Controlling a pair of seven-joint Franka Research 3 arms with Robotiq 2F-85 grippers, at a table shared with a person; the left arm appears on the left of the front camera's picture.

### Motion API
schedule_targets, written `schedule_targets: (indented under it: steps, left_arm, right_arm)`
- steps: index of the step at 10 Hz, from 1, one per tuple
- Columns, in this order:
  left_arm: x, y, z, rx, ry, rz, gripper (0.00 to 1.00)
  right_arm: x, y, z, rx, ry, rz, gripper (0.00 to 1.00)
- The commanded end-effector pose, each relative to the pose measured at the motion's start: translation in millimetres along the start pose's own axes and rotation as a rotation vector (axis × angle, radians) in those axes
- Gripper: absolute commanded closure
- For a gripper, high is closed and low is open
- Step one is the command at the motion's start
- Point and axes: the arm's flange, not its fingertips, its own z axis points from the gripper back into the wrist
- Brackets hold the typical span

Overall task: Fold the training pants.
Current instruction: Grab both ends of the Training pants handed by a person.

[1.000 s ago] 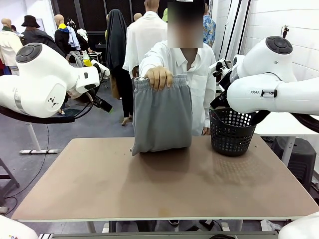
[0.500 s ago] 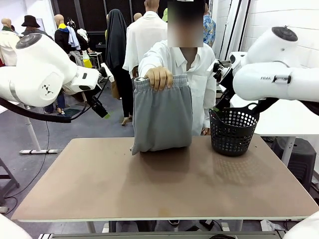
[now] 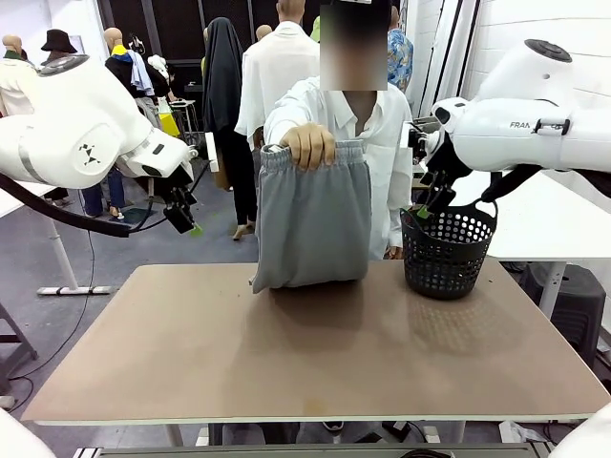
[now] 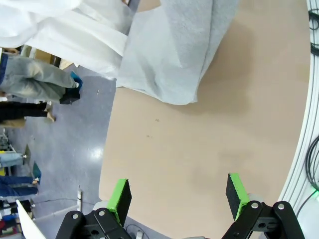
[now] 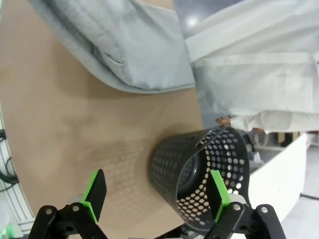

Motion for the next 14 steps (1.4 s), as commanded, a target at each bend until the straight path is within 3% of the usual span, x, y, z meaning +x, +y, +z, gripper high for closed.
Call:
schedule_targets:
  steps: [1, 2, 3, 6, 7, 9, 14]
  left_arm:
    - [1.5, 6.5, -4.8, 0.018, 0.055, -0.060, 0.00]
    - [4.4, 8.0, -2.7, 0.086, 0.096, -0.031, 0.00]
    - [0.5, 0.6, -6.3, -0.005, 0.016, -0.026, 0.00]
    - [1.6, 1.9, -8.5, 0.013, 0.039, -0.036, 0.00]
    - [-2.2, 7.3, -21.1, 0.022, -0.013, -0.049, 0.00]
    - [-3.2, 5.5, -36.1, -0.016, -0.089, -0.081, 0.00]
    - [0.4, -0.2, -43.1, -0.075, -0.264, -0.135, 0.00]
  right_arm:
    - [-5.6, -4.0, -10.5, 0.039, -0.001, 0.066, 0.00]
    - [-3.3, -2.3, -9.0, -0.016, 0.027, 0.054, 0.00]
    - [-0.6, -0.3, -7.2, 0.015, 0.003, 0.034, 0.00]
    - [-0.8, -0.7, -8.8, 0.010, 0.017, 0.042, 0.00]
    - [-4.2, -6.4, -19.4, 0.051, -0.065, 0.021, 0.00]
    - [-9.5, -5.3, -24.5, 0.124, -0.140, 0.028, 0.00]
    - [-14.5, -0.2, -27.8, 0.180, -0.332, 0.051, 0.00]
